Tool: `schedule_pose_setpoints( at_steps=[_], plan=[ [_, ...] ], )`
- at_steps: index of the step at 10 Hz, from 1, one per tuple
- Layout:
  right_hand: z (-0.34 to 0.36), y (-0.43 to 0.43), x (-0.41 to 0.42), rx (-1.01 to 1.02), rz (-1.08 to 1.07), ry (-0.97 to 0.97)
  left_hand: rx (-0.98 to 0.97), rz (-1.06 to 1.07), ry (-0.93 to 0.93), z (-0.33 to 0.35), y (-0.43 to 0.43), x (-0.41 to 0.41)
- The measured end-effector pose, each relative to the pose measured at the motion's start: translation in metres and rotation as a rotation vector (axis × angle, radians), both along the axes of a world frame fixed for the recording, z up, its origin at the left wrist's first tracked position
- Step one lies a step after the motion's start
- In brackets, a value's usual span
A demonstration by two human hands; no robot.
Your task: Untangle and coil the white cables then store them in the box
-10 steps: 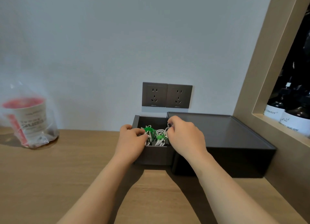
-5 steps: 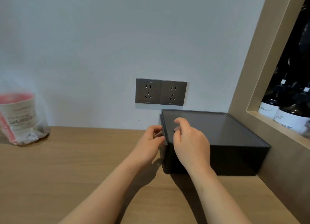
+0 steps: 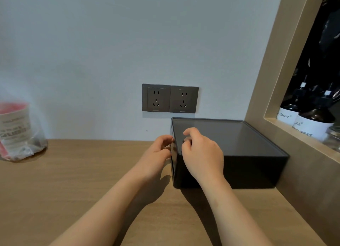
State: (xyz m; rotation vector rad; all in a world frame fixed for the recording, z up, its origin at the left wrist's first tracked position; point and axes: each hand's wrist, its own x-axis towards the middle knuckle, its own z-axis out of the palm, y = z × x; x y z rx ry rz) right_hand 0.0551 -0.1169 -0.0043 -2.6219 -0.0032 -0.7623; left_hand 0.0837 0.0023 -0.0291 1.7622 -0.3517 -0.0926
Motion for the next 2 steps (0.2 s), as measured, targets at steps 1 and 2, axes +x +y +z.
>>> schedule_pose_setpoints(
  at_steps=[1,2],
  plan=[
    [-0.003,-0.001,-0.002,-0.028,0.01,0.018,0.292,0.141,-0.213,0.002,0.003,-0.005],
    [-0.008,-0.003,-0.014,0.007,0.0,-0.022,0.535,0.303,-0.421,0.003,0.008,-0.02]
  ],
)
